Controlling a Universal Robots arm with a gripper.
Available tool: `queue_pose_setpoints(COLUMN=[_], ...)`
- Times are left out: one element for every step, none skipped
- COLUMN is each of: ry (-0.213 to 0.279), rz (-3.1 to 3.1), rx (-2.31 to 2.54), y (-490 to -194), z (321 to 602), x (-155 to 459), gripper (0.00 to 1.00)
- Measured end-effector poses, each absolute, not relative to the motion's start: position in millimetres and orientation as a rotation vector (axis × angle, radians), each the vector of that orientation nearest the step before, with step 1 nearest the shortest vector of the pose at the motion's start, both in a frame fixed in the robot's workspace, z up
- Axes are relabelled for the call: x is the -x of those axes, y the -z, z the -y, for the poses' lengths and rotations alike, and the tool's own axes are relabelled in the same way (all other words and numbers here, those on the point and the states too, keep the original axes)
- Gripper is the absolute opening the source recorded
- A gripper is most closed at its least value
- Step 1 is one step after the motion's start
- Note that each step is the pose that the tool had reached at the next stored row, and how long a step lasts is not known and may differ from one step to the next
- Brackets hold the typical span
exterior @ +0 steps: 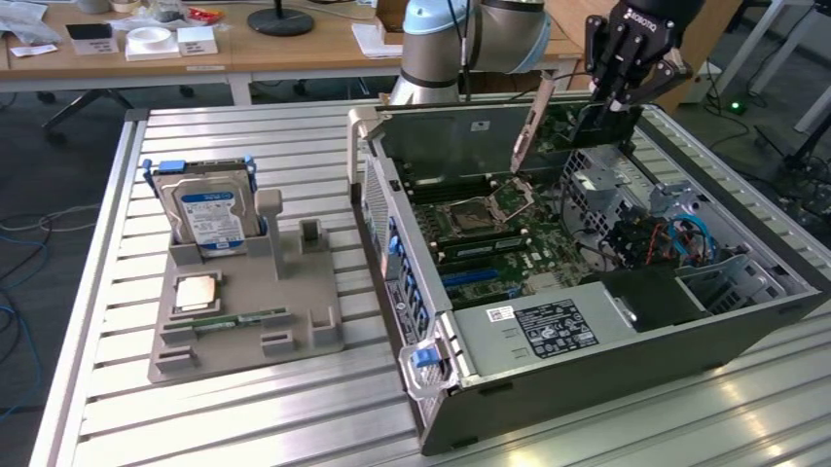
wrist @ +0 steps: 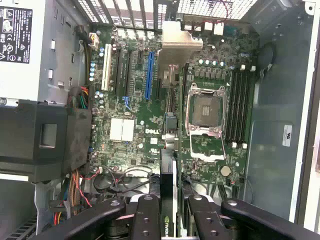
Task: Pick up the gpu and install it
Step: 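Insert the gpu into the slot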
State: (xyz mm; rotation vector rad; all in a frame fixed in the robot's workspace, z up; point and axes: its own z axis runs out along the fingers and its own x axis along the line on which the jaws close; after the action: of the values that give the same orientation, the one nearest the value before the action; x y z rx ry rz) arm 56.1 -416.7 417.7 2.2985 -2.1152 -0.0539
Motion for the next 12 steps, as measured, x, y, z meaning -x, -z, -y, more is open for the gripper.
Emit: queue_pose_setpoints(ry=[0.054,0.054,0.054,0.054,0.054,0.054,0.054,0.054,0.054,0.054,0.054,0.054], rz=[2.115,2.115,2.115,2.115,2.115,2.116,2.116,2.115,2.115,2.115,2.115,2.115], rx=[-2.299,-2.299,-2.299,-2.299,-2.299,-2.299,-2.299,-2.299,-2.299,-2.299,-2.299,-2.298], y=[-417.7,-417.7,-417.7,-417.6,-417.5,-417.3,-417.1,-417.1,-417.2,-417.2,-417.2,-417.2], z=[416.7,416.7,416.7,416.6,416.6,416.7,416.7,416.7,416.6,416.7,416.7,416.7], x=[-56.1,-56.1,-56.1,-56.1,-56.0,-55.7,-55.3,-55.1,-55.1,-55.1,-55.1,-55.1], gripper=[0.26,0.26,0.26,0.26,0.26,0.26,0.26,0.26,0.26,0.26,0.26,0.26])
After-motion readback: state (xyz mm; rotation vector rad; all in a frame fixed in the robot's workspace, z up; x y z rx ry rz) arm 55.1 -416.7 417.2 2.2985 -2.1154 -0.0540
